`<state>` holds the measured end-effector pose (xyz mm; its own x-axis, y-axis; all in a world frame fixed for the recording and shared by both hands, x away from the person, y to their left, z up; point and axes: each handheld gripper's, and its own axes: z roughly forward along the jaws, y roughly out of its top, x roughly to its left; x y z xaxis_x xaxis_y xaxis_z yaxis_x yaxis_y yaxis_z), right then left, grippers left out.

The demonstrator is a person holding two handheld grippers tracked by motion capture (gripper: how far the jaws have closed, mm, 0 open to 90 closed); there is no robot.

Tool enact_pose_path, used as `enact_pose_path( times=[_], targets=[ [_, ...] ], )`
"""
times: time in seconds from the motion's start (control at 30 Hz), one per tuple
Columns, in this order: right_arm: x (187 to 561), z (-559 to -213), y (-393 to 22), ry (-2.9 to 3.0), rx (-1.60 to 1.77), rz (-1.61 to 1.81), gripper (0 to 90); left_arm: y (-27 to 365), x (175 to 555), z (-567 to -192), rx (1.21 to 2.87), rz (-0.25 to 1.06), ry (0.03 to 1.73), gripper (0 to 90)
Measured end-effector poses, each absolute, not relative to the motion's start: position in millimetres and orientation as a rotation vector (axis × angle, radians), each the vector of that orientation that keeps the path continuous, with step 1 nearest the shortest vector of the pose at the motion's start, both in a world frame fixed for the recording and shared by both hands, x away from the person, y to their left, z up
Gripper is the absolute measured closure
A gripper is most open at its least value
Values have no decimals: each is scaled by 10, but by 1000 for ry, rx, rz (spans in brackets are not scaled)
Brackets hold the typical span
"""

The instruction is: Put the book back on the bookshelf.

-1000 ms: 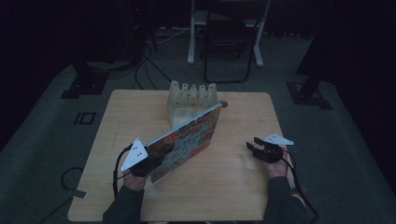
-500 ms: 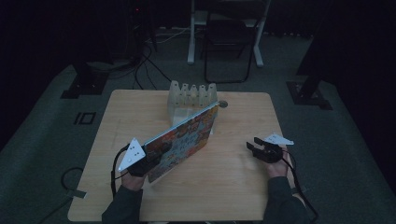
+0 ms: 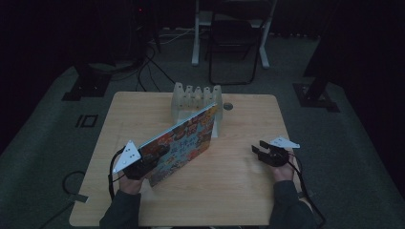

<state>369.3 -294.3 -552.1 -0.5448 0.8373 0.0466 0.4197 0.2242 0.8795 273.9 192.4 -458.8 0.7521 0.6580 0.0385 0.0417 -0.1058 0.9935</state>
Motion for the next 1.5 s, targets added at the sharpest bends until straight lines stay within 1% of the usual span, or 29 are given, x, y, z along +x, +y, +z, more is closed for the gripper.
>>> enact_pose_path(
  times=[0.33, 0.4, 0.53, 0.7, 0.97, 1.07, 1.23, 1.5],
  targets=[
    [3695, -5523, -2943, 2067, 1154, 1269, 512, 1924, 2798, -4665, 1590, 567, 574, 804],
    [3695, -5525, -2941, 2068, 1154, 1269, 511, 1917, 2797, -4650, 1567, 575, 561, 776],
    [3695, -5524, -2942, 2069, 1153, 1268, 511, 1881, 2814, -4646, 1583, 604, 565, 714],
    [3695, -5525, -2942, 2071, 1152, 1268, 511, 1905, 2839, -4731, 1586, 596, 598, 683],
    [3695, -5528, -2939, 2075, 1150, 1267, 511, 1930, 2852, -4773, 1589, 602, 627, 703],
    [3693, -5525, -2940, 2073, 1148, 1268, 511, 1921, 2845, -4773, 1588, 610, 628, 728],
    [3695, -5528, -2942, 2075, 1149, 1268, 511, 1900, 2836, -4781, 1591, 614, 604, 772],
    [3699, -5533, -2939, 2077, 1150, 1268, 510, 1858, 2839, -4807, 1594, 618, 571, 784]
  ],
)
